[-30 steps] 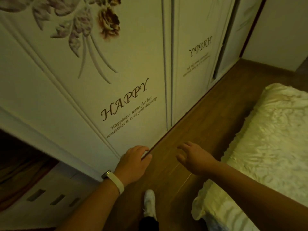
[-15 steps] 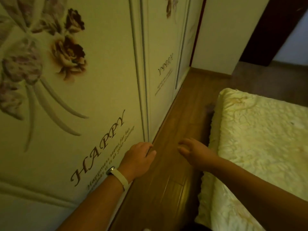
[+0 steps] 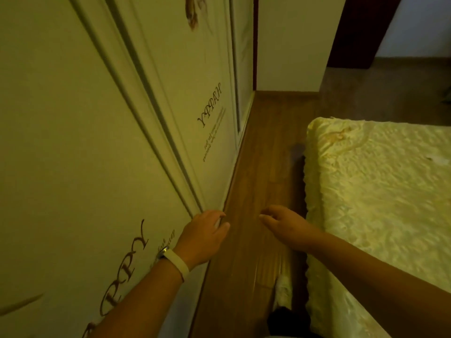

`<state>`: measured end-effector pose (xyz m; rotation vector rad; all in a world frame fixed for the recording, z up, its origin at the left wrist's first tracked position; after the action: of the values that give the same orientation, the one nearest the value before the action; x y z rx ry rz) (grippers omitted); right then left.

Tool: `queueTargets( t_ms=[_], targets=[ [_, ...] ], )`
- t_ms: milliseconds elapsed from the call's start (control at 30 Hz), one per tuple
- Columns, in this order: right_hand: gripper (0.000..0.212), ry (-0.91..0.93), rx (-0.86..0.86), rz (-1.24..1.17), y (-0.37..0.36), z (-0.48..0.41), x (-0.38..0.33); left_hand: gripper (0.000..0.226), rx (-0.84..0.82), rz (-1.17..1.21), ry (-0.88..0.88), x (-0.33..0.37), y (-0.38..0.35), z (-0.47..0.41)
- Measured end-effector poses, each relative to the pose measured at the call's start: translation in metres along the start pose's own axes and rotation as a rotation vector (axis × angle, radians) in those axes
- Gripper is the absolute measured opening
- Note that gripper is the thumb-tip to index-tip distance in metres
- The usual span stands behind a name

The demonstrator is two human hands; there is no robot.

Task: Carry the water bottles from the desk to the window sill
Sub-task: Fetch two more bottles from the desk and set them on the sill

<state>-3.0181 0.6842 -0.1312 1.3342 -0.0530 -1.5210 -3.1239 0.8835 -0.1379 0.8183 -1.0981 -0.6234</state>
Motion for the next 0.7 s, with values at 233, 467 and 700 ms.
queueTargets(
  t_ms=[233,467,700],
  targets=[
    [0.045,0.000,0.030,0.011,0.098,-0.097,0.022,0.041,0.002,-0.038,-0.020,0.051,0.025,-0.137],
    [0.046,-0.044,0.100,0.003,0.177,-0.171,0.052,0.044,-0.054,-0.087,-0.084,0.097,0.033,-0.251],
    [0.045,-0.164,0.111,0.045,0.204,-0.248,0.075,0.041,-0.161,-0.087,-0.158,0.101,0.025,-0.372]
  ],
)
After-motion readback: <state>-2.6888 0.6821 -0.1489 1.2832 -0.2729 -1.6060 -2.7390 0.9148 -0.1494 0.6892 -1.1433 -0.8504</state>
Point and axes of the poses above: each hand's wrist, its own z-axis away from the middle knuckle, its own y-axis out of the back of the hand, x = y × z, the point moved 1 cm from there along -z, towards the middle knuckle, and after that the axes turned 1 degree about -z, right-handed, at the moved point
